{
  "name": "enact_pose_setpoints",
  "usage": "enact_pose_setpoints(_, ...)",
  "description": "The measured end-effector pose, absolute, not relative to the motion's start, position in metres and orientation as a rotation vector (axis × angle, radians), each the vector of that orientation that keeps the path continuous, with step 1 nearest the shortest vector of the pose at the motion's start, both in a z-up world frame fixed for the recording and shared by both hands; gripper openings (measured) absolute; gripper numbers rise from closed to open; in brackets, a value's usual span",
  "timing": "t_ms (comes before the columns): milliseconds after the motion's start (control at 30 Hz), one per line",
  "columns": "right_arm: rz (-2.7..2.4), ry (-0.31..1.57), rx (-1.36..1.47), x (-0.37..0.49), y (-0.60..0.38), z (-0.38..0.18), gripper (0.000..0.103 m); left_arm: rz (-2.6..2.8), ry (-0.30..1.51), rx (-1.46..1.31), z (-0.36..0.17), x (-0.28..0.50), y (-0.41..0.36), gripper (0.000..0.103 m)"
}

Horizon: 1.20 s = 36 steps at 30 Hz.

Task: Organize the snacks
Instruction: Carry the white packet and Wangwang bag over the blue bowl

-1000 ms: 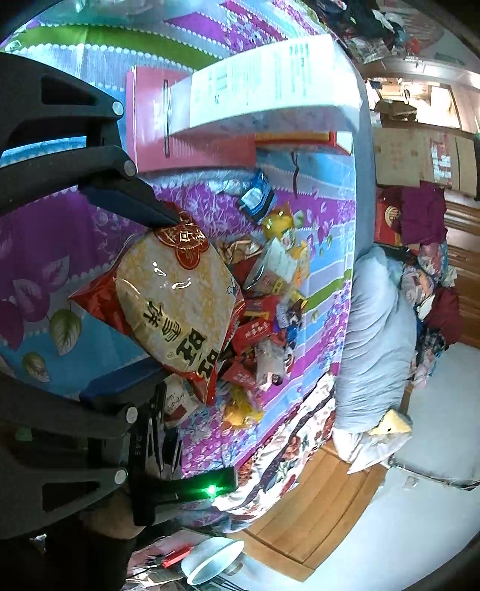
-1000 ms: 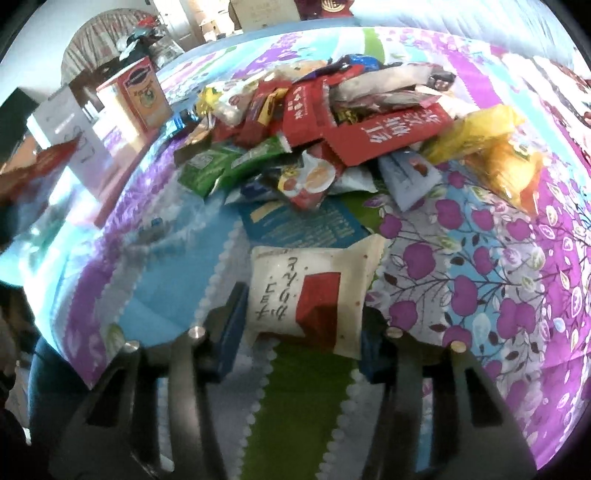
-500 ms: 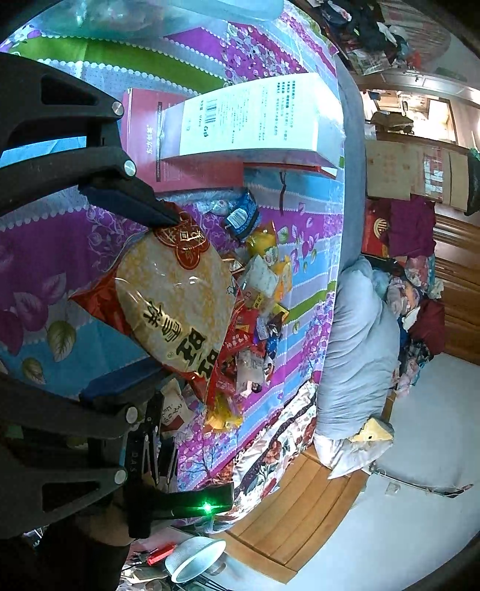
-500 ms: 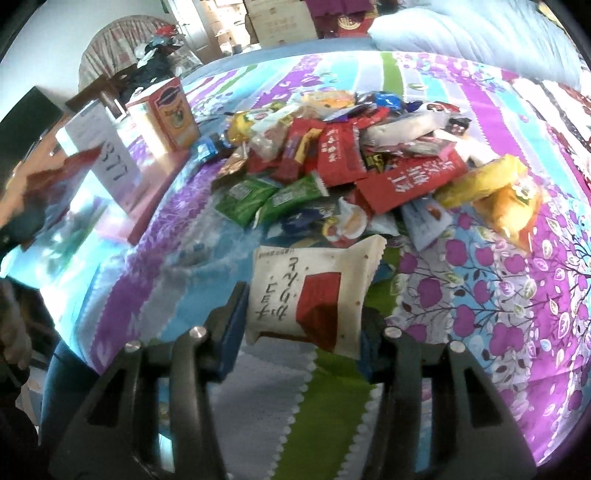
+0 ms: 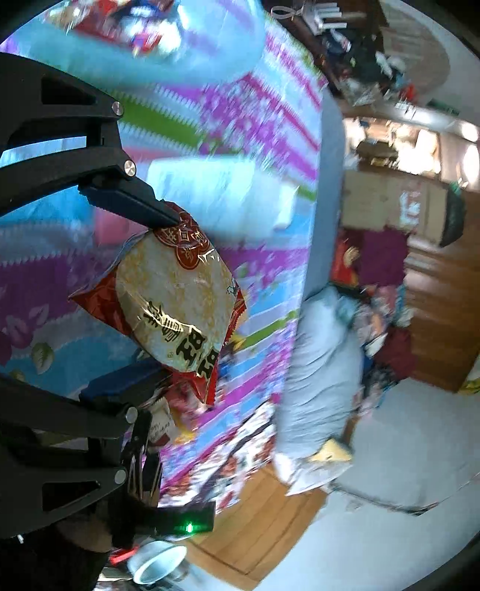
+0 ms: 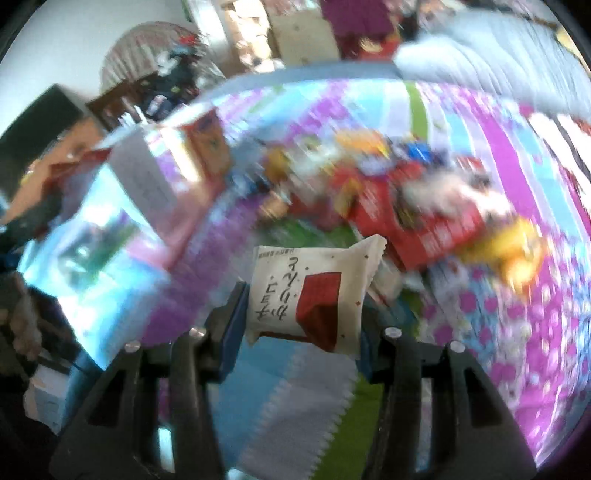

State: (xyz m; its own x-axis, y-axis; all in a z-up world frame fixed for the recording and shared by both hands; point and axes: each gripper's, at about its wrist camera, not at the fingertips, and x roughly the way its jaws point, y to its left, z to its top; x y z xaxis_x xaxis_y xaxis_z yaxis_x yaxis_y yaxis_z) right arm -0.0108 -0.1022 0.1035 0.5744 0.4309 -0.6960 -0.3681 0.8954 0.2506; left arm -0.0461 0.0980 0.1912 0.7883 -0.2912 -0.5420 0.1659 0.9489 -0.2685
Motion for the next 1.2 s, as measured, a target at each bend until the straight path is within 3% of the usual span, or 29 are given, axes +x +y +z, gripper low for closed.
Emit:
enact_pose_setpoints(567,0.979,0.576,-0.071,-0.009,0.146,0.259,0.051,0.107,0.418,-0.295,0.265,-0.100,0.274,0.072)
enact_pose_setpoints(967,1.138,0.615,-0.178,-0.021,0.250,0.274,0.051,0.322,0.416,-0.399,0.255,-0.127,0.385,0.072)
enact_pose_setpoints(1200,1.184,0.689,-0.216,-0.026,0.284,0.254,0.051,0.378,0.463,-0.418,0.230,-0.138,0.404,0.072)
